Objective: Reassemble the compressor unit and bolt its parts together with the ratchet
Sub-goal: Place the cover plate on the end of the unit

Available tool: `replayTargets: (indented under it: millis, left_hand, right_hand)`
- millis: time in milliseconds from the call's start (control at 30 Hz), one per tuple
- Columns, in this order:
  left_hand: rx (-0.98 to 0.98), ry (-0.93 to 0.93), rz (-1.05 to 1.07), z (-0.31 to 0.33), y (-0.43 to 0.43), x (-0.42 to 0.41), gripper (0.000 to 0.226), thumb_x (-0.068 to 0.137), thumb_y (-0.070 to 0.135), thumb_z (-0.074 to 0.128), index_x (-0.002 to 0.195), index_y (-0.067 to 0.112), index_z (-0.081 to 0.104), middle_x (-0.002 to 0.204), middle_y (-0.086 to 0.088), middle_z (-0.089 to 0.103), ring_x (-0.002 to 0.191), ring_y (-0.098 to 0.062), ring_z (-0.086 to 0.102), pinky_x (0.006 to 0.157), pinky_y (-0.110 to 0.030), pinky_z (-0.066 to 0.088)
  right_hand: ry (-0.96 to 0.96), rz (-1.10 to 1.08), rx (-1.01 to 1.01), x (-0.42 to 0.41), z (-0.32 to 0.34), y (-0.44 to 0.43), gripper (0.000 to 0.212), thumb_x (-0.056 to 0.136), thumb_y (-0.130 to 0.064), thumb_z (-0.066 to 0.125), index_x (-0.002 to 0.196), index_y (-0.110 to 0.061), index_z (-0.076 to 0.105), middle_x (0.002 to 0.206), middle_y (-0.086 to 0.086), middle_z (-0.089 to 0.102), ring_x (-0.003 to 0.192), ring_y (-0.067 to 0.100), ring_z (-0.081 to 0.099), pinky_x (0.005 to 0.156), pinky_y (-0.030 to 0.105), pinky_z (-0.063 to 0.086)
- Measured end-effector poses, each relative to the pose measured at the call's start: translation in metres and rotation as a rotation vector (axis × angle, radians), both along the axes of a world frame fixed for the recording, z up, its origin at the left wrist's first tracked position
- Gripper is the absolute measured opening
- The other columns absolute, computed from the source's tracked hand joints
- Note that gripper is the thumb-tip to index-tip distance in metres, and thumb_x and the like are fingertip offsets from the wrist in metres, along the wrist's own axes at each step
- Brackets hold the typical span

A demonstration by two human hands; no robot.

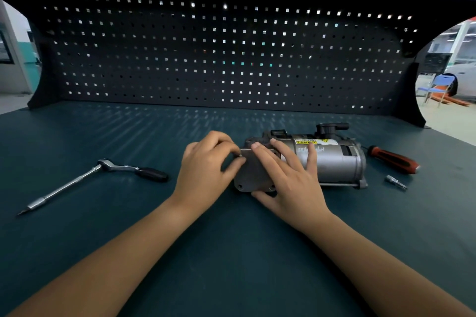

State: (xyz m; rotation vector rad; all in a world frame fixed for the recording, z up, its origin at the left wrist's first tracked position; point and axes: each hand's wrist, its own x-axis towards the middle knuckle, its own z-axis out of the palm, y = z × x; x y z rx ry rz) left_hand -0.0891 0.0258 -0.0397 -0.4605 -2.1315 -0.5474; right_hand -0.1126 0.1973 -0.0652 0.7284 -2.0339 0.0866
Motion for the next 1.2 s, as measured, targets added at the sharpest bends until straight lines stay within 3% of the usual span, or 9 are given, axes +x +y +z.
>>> replayTargets:
  millis: [200, 333, 467, 567, 667, 733, 933, 1033, 1200]
  left_hand:
    - [-0.201, 0.036, 0.001, -0.004, 0.000, 0.001, 0.020, 0.076, 0.003, 0.071, 0.095, 0.009, 0.071, 0.092, -0.004, 0.064, 0.081, -0.021, 0.065, 0.085, -0.043, 0.043]
    - [-0.088, -0.076, -0.077, 0.002, -0.019, 0.001, 0.036, 0.078, 0.012, 0.073, 0.111, 0.007, 0.062, 0.105, -0.001, 0.055, 0.085, -0.016, 0.060, 0.079, -0.037, 0.049]
    - [0.101, -0.218, 0.012, 0.009, -0.047, -0.001, 0.029, 0.079, 0.015, 0.070, 0.107, 0.012, 0.063, 0.093, 0.009, 0.054, 0.077, -0.004, 0.057, 0.075, -0.017, 0.042]
    - [0.075, -0.546, 0.072, 0.015, -0.070, -0.003, 0.022, 0.076, 0.024, 0.074, 0.095, 0.019, 0.065, 0.080, 0.012, 0.060, 0.069, 0.001, 0.056, 0.063, -0.006, 0.038]
    - [-0.228, -0.960, 0.112, 0.019, -0.080, 0.001, 0.017, 0.075, 0.037, 0.074, 0.082, 0.029, 0.061, 0.076, 0.018, 0.061, 0.065, 0.006, 0.054, 0.062, -0.011, 0.043]
    - [-0.354, -1.048, 0.154, 0.020, -0.080, 0.004, 0.018, 0.076, 0.043, 0.071, 0.076, 0.029, 0.059, 0.077, 0.014, 0.064, 0.066, 0.002, 0.056, 0.066, -0.017, 0.045]
    - [-0.327, -1.059, 0.086, 0.020, -0.067, 0.011, 0.029, 0.073, 0.052, 0.068, 0.073, 0.023, 0.063, 0.068, 0.008, 0.069, 0.054, 0.002, 0.058, 0.064, -0.023, 0.049]
    - [-0.333, -0.923, 0.129, 0.012, -0.052, 0.010, 0.031, 0.075, 0.055, 0.065, 0.069, 0.025, 0.059, 0.068, 0.014, 0.065, 0.062, 0.003, 0.055, 0.060, -0.020, 0.044]
    - [-0.362, -0.727, 0.329, 0.003, -0.044, 0.004, 0.029, 0.078, 0.058, 0.057, 0.073, 0.031, 0.049, 0.085, 0.011, 0.058, 0.088, -0.014, 0.057, 0.067, -0.027, 0.040]
  right_hand:
    - [-0.041, -0.009, -0.018, 0.001, -0.001, 0.000, 0.101, 0.052, -0.031, 0.086, 0.136, -0.016, 0.031, 0.127, -0.004, 0.060, 0.124, 0.017, 0.036, 0.096, 0.064, 0.018]
    - [-0.063, -0.033, -0.032, 0.002, 0.000, 0.000, 0.092, 0.049, -0.032, 0.088, 0.130, -0.009, 0.049, 0.132, 0.002, 0.056, 0.125, 0.019, 0.042, 0.095, 0.061, 0.018]
    - [-0.086, -0.080, -0.038, 0.004, 0.002, 0.002, 0.086, 0.046, -0.037, 0.089, 0.121, -0.006, 0.060, 0.135, 0.013, 0.052, 0.118, 0.030, 0.056, 0.091, 0.069, 0.027]
    - [-0.101, -0.084, -0.043, 0.004, 0.004, 0.004, 0.087, 0.045, -0.039, 0.090, 0.121, -0.008, 0.062, 0.133, 0.019, 0.052, 0.114, 0.034, 0.058, 0.087, 0.072, 0.030]
    - [-0.127, -0.093, -0.006, 0.004, 0.006, 0.007, 0.089, 0.048, -0.044, 0.088, 0.125, -0.010, 0.059, 0.132, 0.015, 0.054, 0.115, 0.033, 0.058, 0.087, 0.072, 0.031]
    - [-0.162, -0.087, 0.013, 0.005, 0.007, 0.009, 0.090, 0.053, -0.048, 0.085, 0.130, -0.012, 0.055, 0.135, 0.013, 0.052, 0.118, 0.031, 0.056, 0.089, 0.071, 0.029]
    - [-0.283, -0.077, 0.063, 0.005, 0.004, 0.010, 0.089, 0.069, -0.054, 0.070, 0.142, -0.014, 0.038, 0.148, 0.010, 0.037, 0.129, 0.029, 0.044, 0.098, 0.070, 0.021]
    - [-0.369, -0.042, -0.004, 0.006, 0.004, 0.009, 0.074, 0.083, -0.058, 0.041, 0.146, -0.020, 0.029, 0.152, 0.004, 0.028, 0.135, 0.026, 0.036, 0.104, 0.065, 0.015]
    - [-0.212, -0.023, -0.088, 0.002, 0.004, 0.007, 0.045, 0.088, -0.028, 0.049, 0.131, -0.013, 0.054, 0.136, 0.009, 0.052, 0.116, 0.029, 0.057, 0.093, 0.069, 0.028]
